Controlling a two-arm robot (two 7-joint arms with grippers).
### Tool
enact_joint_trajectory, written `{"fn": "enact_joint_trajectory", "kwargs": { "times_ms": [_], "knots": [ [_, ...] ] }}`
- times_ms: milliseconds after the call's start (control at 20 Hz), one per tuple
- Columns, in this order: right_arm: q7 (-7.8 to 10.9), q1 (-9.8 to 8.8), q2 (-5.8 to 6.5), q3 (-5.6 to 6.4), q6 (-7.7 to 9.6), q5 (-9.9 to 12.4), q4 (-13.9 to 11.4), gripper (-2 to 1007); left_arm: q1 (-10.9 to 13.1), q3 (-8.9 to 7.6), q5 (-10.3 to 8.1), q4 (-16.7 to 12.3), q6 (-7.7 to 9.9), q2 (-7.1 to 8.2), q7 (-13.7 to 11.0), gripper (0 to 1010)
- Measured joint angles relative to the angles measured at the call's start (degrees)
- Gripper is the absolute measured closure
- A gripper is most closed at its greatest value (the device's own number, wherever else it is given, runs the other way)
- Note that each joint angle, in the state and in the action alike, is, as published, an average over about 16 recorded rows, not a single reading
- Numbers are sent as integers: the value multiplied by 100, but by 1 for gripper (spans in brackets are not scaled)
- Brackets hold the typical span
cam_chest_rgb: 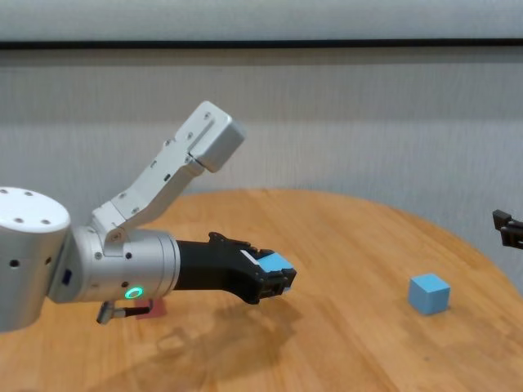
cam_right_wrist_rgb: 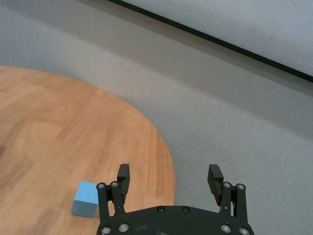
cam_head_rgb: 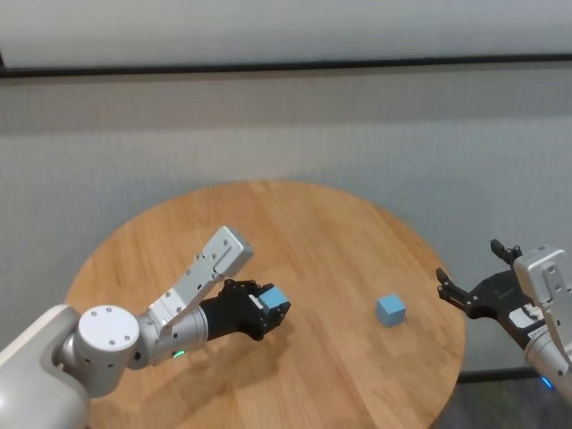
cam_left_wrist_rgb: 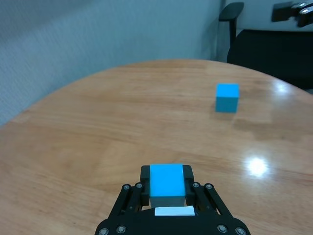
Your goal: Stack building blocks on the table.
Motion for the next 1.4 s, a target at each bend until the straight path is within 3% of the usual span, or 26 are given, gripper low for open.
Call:
{"fn": "enact_joint_trajectory", "kwargs": {
  "times_ms": [350, 750, 1050, 1400],
  "knots": [
    [0, 0, 0, 0, 0, 0, 0, 1, -192, 2, 116, 471, -48, -209, 53, 614],
    [0, 0, 0, 0, 0, 0, 0, 0, -313, -17, 226, 798, -80, -352, 88, 614],
    [0, 0, 0, 0, 0, 0, 0, 0, -355, -54, 282, 924, -76, -407, 105, 582],
    [0, 0, 0, 0, 0, 0, 0, 0, -349, -123, 306, 901, -39, -417, 110, 454]
  ]
}}
